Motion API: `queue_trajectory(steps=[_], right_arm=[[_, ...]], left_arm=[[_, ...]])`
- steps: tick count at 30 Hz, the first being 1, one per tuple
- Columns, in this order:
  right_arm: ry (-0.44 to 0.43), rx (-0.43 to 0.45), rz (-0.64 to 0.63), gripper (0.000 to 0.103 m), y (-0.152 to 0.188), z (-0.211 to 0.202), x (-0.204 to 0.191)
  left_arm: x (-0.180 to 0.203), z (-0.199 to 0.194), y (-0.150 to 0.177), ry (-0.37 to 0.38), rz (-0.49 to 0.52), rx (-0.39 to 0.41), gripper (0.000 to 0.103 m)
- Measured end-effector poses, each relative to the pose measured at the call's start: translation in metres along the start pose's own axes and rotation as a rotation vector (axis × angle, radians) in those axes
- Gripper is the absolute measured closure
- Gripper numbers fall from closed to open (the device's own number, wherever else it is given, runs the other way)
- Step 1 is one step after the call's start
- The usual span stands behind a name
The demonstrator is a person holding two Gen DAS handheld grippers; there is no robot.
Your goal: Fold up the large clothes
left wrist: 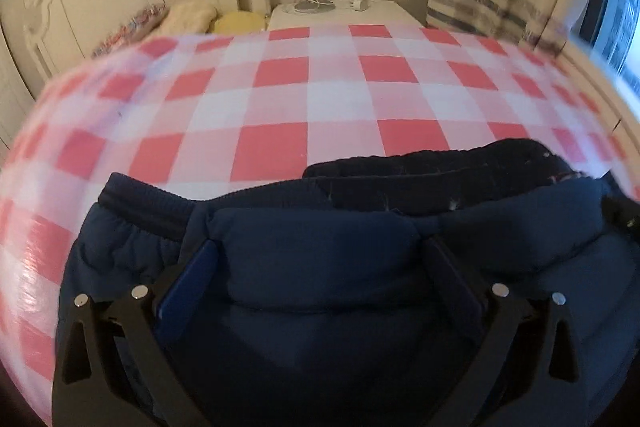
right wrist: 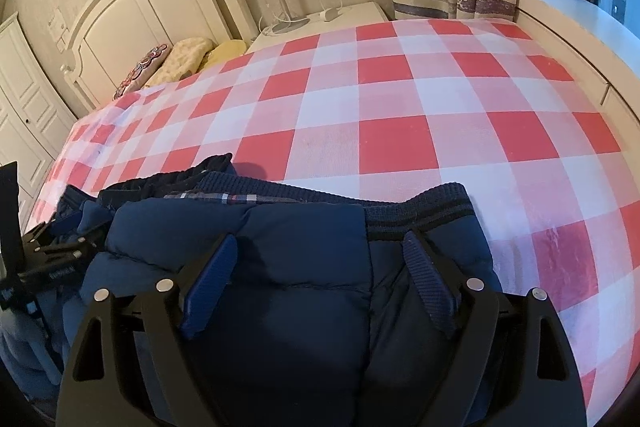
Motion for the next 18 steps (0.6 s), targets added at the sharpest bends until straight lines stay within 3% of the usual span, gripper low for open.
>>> queue_trajectory(steps=[2,5,8,10,12,15,18], right_arm=[[0.028,-0.014,-0.014,0.022,-0.001,0.0,-0.002],[0.157,0.022,-0.071,0.024,-0.005,-0.016,-0.015],[0.127,0.104,-0.148,0.024,-0.013,-0.04,-0.057],[0.115,0.129,-0.23,0.024,-0.02,-0.046,-0.094],[0.116,0.085,-0.291,0.024,-0.021,-0.03,-0.117],[0.224,-0.072,-0.366,0.024,-0.004,0.031,-0.126],[0.212,-0.07,-0.325,0.022,-0.004,0.037,-0.119]], left_arm=[[-0.004,-0.004,0.002,0.033,-0.021,0.036,0.002],[-0.016,-0.013,0.005,0.132,-0.098,0.093,0.002],[-0.029,-0.011,0.004,0.207,-0.18,0.089,0.002],[-0.029,-0.011,0.003,0.207,-0.182,0.09,0.002],[-0.028,-0.011,0.003,0.205,-0.18,0.093,0.002],[-0.032,-0.01,0.003,0.224,-0.199,0.093,0.002],[-0.033,-0.01,0.004,0.233,-0.203,0.091,0.002]])
Point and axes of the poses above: each gripper's, at about its wrist camera, not at the fingertips, and z roughly the way its jaws point, x to its right, y to its underside, the point moved 5 cm from there along z, roughly the way its jaws point, and after that the axes turned 5 degrees about -x, right-handed, at the moved point
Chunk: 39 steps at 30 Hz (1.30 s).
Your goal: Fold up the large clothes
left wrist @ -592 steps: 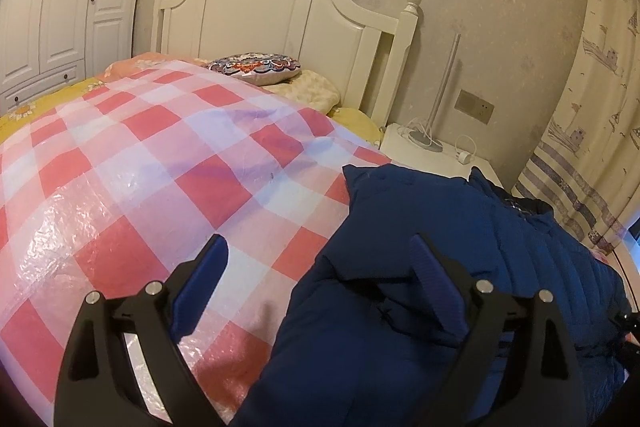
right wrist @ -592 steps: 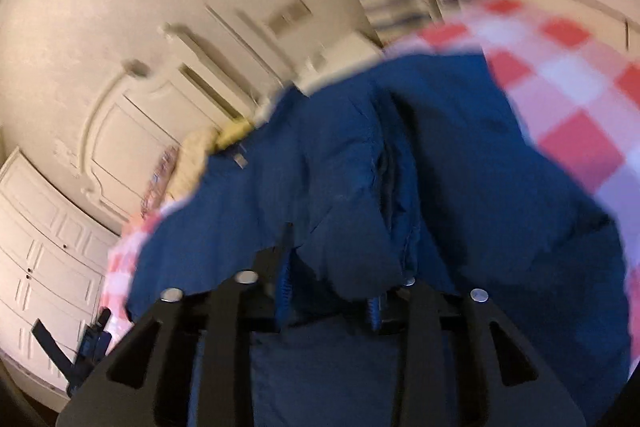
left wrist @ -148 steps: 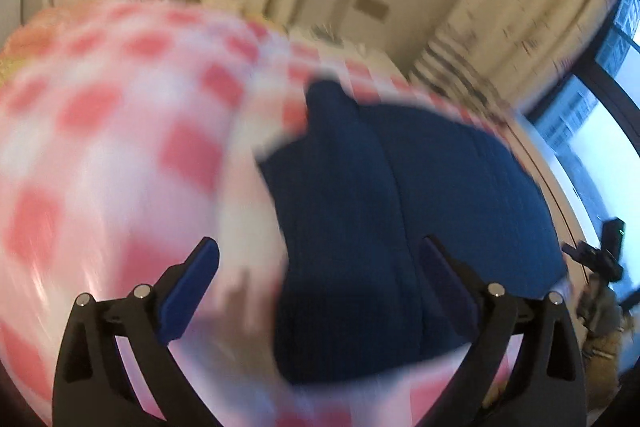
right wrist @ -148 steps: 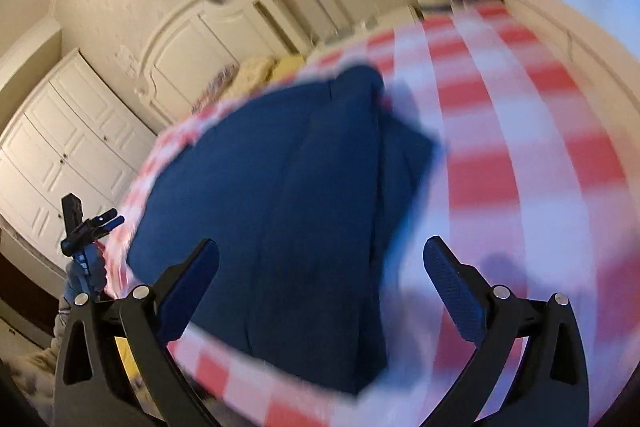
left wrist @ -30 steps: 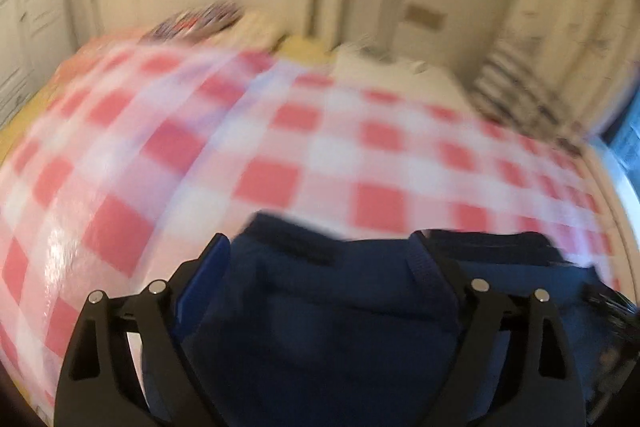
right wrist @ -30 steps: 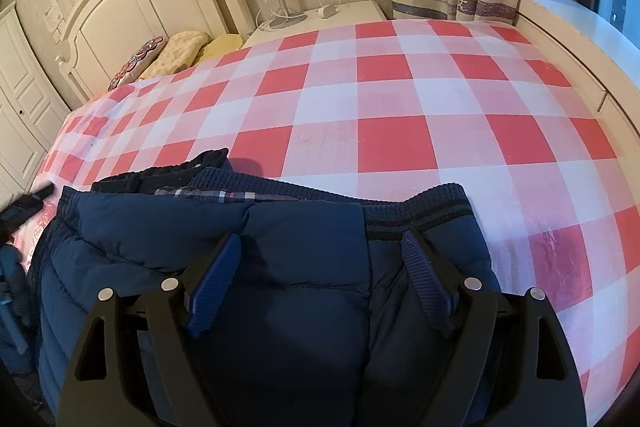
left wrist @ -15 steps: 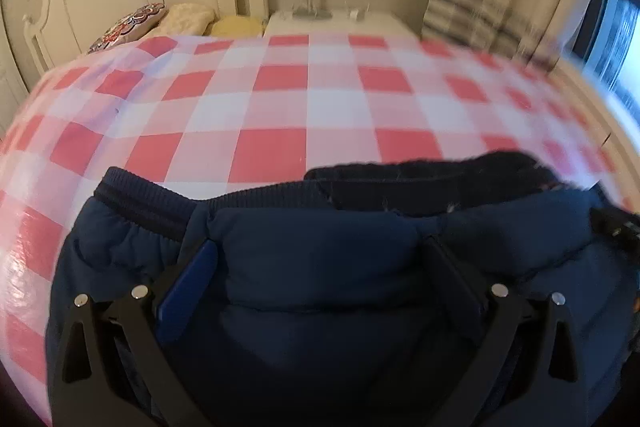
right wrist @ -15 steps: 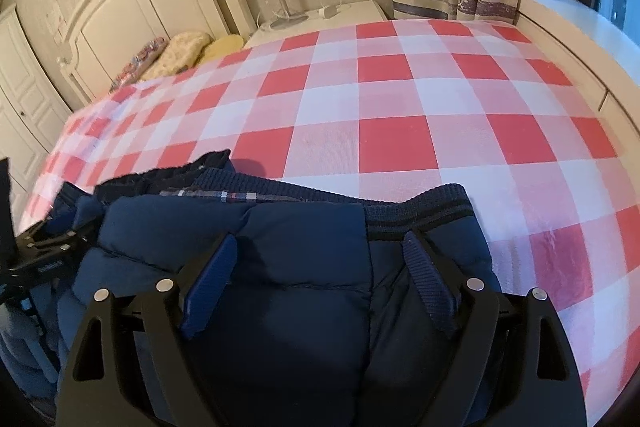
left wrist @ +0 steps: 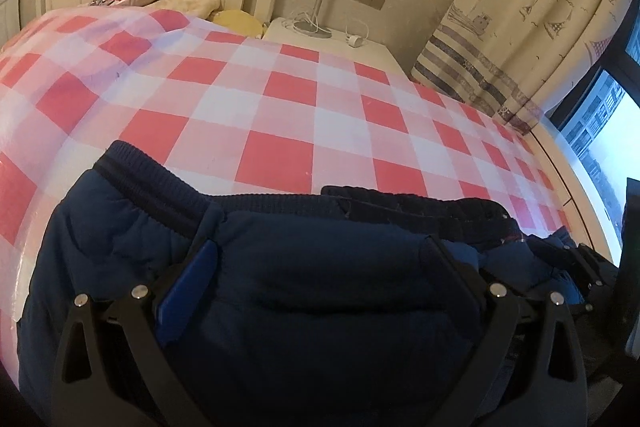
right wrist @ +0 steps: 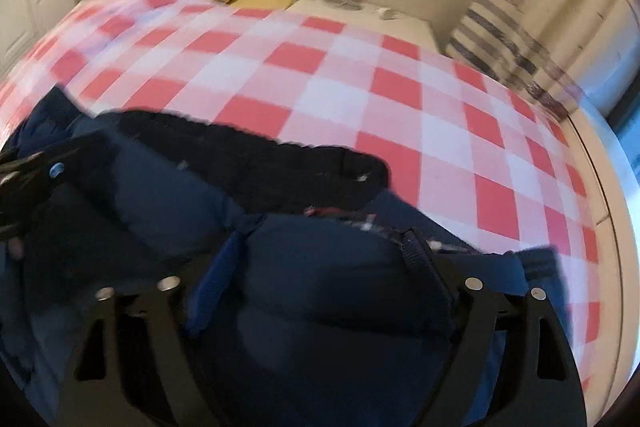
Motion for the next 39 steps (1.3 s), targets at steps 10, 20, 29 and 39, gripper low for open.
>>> queue_trajectory(steps=[10,20,29,39], right_arm=[[0.049,0.061,0.172,0.018,0.019,-0.034,0.079],[-0.122,0.035,0.301,0.013,0.04,-0.009,0.111],[-0.159,0.044,0.321,0.012,0.039,-0.007,0.115],[-0.115,0.192,0.115,0.012,0.038,-0.094,0.046]], left_arm=[[0.004,0.005,0.003,-0.048,0.029,-0.024,0.002],[-0.004,-0.018,-0.005,-0.082,0.015,-0.02,0.002],[-0.077,-0.012,0.001,-0.233,-0.086,-0.099,0.005],[-0.07,-0.021,0.002,-0.317,-0.037,-0.042,0.005]])
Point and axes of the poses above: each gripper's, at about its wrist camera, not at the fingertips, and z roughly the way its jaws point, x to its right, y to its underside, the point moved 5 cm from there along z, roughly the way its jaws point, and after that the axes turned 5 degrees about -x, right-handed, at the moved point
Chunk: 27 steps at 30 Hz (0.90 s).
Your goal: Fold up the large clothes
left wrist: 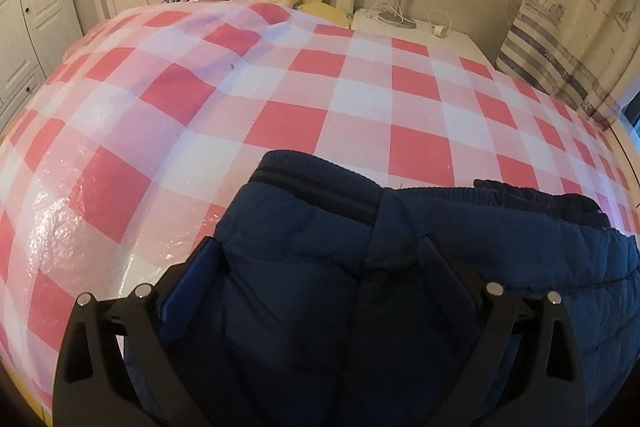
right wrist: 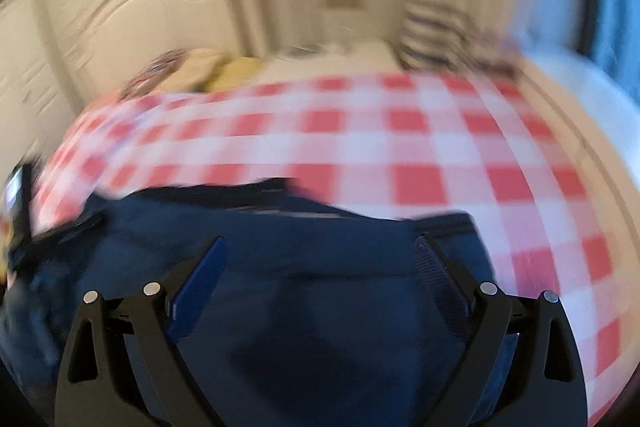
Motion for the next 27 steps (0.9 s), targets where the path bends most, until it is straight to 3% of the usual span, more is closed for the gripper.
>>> queue_trajectory(steps=[4,7,10,13,16,18,20,23,27], right_arm=[[0.042,-0.132,-0.155,0.01,0.034,0.035,-0.042],[0.008,-0.169,-0.113,0.007,0.04,0.05,-0.037],[0.012,-0.139,-0.075,0.007,0.035,0.033,-0.028],[-0.015,-0.086,-0.08,0.007,0.034,0.009,-0.031],[0.005,-0.075,-0.135,0.006,0.036,-0.002,-0.042],[0.019,-0.104,-0.186,0.006,0.044,0.007,-0.05],[0.001,-0.163,-0.204,0.005,0.056,0.029,-0.052],[-0.059,-0.164,-0.148,0.005,0.055,0.036,-0.042],[-0.048,-0.161,-0.154,0.005,0.055,0.036,-0.043]], left_arm=[[0.0,0.0,0.0,0.011,-0.002,-0.004,0.005],[-0.001,0.001,-0.001,0.026,-0.011,-0.007,0.005],[0.0,-0.021,-0.001,0.006,-0.006,0.034,0.011],[0.019,-0.065,0.009,0.139,0.027,0.112,0.009],[0.057,-0.089,0.027,0.152,0.158,0.162,0.002],[0.08,-0.078,0.044,0.165,0.232,0.131,0.002],[0.097,-0.04,0.064,0.068,0.299,0.045,0.002],[0.097,-0.035,0.064,0.077,0.287,0.046,0.002],[0.093,-0.03,0.064,0.091,0.279,0.046,0.002]])
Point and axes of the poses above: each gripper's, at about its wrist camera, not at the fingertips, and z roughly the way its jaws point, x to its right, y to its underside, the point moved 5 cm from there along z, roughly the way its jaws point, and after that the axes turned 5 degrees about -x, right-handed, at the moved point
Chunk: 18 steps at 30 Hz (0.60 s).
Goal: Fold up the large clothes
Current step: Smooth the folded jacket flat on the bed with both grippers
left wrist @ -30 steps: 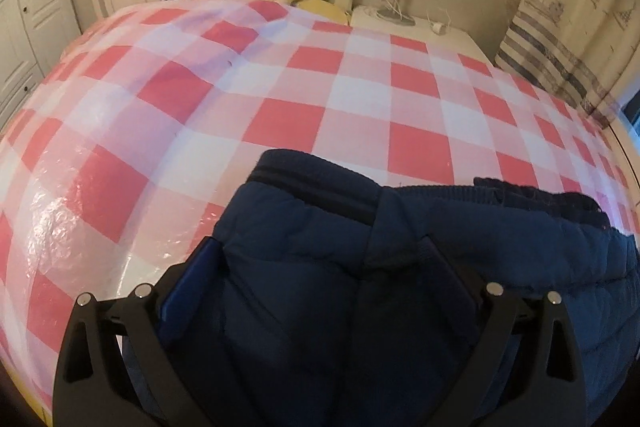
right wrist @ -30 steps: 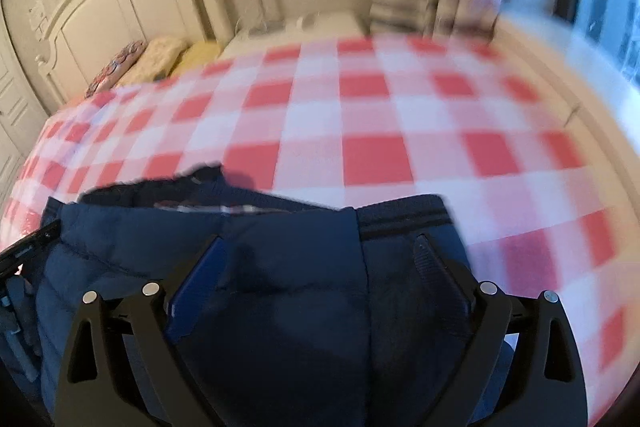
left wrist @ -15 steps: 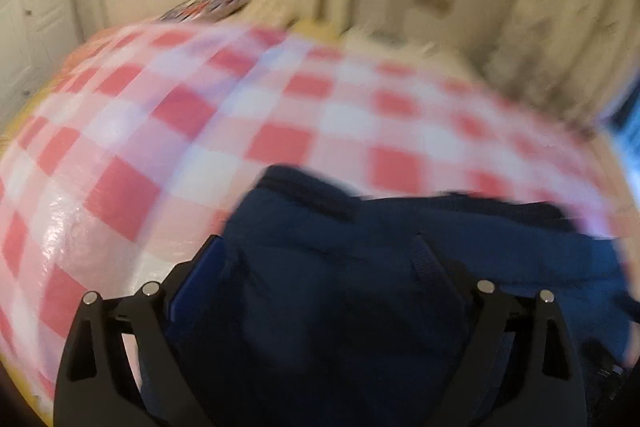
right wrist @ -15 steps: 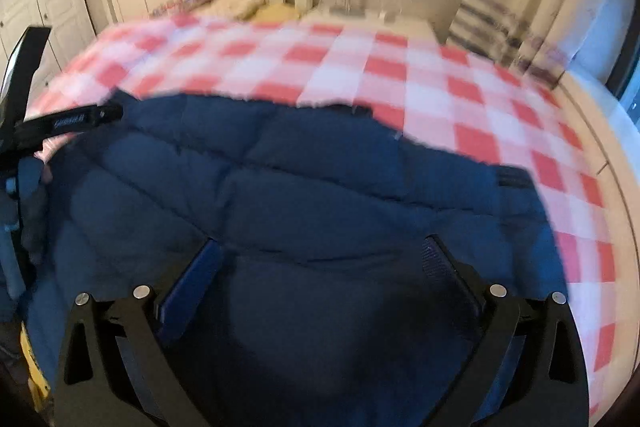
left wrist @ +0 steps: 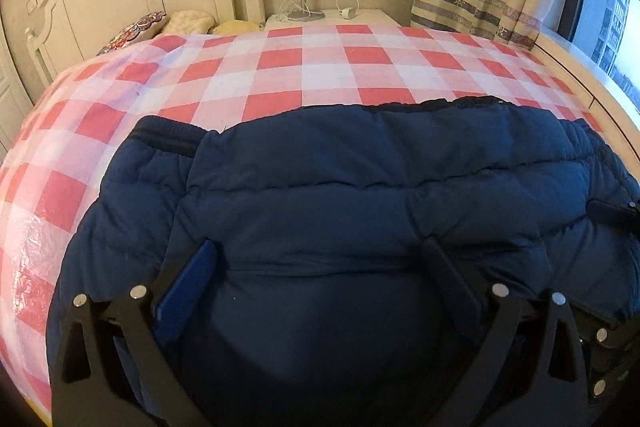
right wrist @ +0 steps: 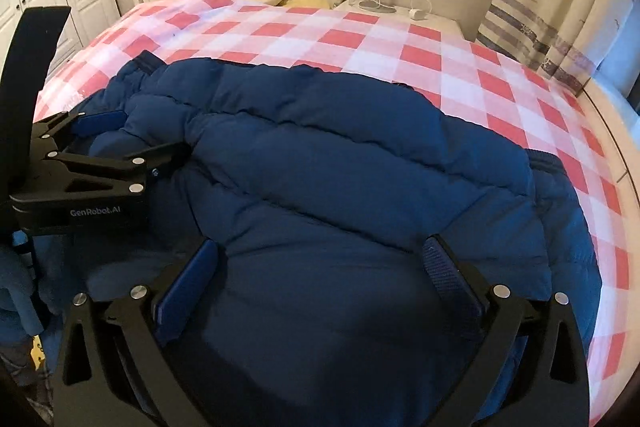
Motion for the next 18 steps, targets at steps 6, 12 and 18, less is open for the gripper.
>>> queue_trajectory(steps=[6,12,18], right_arm=[[-0.039,0.027,0.077,0.005,0.003,-0.017,0.014],[0.009,0.055,0.228,0.005,0.025,-0.028,0.08],[-0.025,0.045,0.247,0.004,0.03,-0.014,0.083]], left_arm=[[-0.017,-0.013,-0.002,0.051,-0.062,0.009,0.003],[-0.088,-0.033,0.01,-0.052,-0.18,0.046,0.003],[-0.102,-0.014,0.017,-0.034,-0.224,-0.009,0.002]])
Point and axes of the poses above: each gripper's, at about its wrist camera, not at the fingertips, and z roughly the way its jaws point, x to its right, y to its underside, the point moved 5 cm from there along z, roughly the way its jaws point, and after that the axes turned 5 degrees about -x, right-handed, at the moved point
